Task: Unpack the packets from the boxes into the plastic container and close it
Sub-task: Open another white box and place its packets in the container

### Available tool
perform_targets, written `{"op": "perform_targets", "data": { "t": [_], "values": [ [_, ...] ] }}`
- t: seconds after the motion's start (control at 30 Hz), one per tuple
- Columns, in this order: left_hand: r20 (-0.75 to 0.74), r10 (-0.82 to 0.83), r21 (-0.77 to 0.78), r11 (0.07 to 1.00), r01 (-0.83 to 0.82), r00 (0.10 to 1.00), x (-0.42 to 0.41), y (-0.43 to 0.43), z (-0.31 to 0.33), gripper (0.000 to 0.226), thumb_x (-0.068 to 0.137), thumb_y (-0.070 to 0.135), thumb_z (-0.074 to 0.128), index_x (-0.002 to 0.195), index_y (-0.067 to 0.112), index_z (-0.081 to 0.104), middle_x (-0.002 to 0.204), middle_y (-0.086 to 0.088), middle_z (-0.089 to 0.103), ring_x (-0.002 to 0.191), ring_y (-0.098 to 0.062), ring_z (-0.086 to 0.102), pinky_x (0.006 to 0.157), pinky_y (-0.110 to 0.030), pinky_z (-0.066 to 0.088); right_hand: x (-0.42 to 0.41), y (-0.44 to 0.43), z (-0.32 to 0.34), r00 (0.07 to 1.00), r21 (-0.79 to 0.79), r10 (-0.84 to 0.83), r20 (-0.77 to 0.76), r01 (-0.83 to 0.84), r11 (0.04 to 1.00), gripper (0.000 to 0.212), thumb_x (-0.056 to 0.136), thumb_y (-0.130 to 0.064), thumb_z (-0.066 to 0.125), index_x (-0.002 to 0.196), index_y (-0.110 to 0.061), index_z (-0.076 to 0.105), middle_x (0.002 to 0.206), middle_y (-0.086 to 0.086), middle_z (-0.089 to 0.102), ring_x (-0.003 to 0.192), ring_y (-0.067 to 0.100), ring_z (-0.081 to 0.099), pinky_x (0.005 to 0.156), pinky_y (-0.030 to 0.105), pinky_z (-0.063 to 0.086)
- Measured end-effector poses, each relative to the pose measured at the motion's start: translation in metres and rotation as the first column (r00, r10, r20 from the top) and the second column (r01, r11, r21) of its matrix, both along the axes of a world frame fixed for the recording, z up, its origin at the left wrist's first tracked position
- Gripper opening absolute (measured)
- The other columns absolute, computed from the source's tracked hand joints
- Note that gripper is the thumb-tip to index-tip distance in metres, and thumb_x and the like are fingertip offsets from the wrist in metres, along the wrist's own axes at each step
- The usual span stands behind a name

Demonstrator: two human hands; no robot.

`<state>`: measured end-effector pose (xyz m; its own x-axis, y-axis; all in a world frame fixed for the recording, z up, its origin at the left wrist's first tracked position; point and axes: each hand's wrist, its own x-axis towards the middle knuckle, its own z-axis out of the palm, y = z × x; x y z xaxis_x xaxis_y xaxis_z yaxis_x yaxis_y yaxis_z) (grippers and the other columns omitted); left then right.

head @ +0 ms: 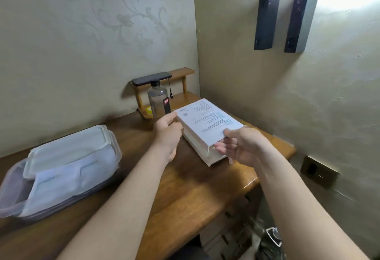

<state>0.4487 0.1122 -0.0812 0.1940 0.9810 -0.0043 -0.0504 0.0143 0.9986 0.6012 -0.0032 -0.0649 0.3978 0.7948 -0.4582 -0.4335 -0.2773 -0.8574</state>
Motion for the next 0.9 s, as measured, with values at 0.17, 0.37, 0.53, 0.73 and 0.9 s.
{"op": "perform_targets", "data": {
  "t": [0.17,0.37,0.53,0.73,0.9],
  "values": [
    [-0.218,-0.127,0.029,0.99,0.136,0.968,0.014,-0.016,-0.027,0.047,0.097,-0.006,0.051,0.142,0.009,0.058,0.139,0.002,0.063,0.135,-0.016,0.054,0.096,-0.027,0.053,-0.005,0.014,-0.024,0.997,0.0,-0.06,-0.052,0.06,0.998,0.03,0.1,-0.005,0.054,0.13,-0.003,0.046,0.098,0.024,0.072,0.077,0.031,0.076,0.071,0.041,0.063],
    [-0.338,-0.098,0.057,0.991,0.124,0.936,0.016,-0.014,-0.037,0.052,0.099,0.0,0.057,0.15,0.005,0.048,0.155,-0.004,0.05,0.141,-0.018,0.047,0.073,-0.007,0.048,-0.002,0.018,-0.031,0.998,-0.005,-0.017,-0.053,0.017,1.0,0.028,0.101,-0.006,0.054,0.127,0.003,0.048,0.094,0.026,0.073,0.075,0.032,0.076,0.063,0.037,0.062],
    [-0.388,-0.113,0.033,0.99,0.136,0.915,0.014,-0.012,-0.046,0.054,0.094,-0.002,0.06,0.147,0.004,0.05,0.152,-0.009,0.052,0.136,-0.021,0.052,0.11,-0.039,0.049,0.003,0.017,-0.031,0.995,-0.103,0.068,0.073,-0.061,0.993,0.026,0.102,-0.017,0.056,0.109,0.007,0.061,0.08,0.021,0.073,0.064,0.025,0.073,0.055,0.032,0.061],
    [-0.391,-0.137,0.022,0.987,0.158,0.91,0.011,-0.015,-0.046,0.052,0.092,0.001,0.063,0.143,0.01,0.055,0.148,-0.007,0.054,0.133,-0.022,0.054,0.109,-0.043,0.05,0.001,0.008,-0.026,0.935,-0.256,0.231,0.268,-0.162,0.953,0.048,0.103,-0.042,0.05,0.095,0.002,0.065,0.065,0.014,0.069,0.051,0.019,0.064,0.047,0.027,0.054],
    [-0.378,-0.073,0.062,0.993,0.104,0.923,0.001,-0.017,-0.039,0.04,0.095,0.005,0.061,0.133,0.016,0.062,0.144,-0.002,0.058,0.133,-0.02,0.053,0.105,-0.043,0.054,-0.011,0.004,-0.007,0.857,-0.245,0.32,0.405,-0.235,0.941,0.047,0.101,-0.042,0.053,0.097,0.002,0.069,0.069,0.014,0.073,0.05,0.017,0.065,0.048,0.024,0.051]
  ]
}}
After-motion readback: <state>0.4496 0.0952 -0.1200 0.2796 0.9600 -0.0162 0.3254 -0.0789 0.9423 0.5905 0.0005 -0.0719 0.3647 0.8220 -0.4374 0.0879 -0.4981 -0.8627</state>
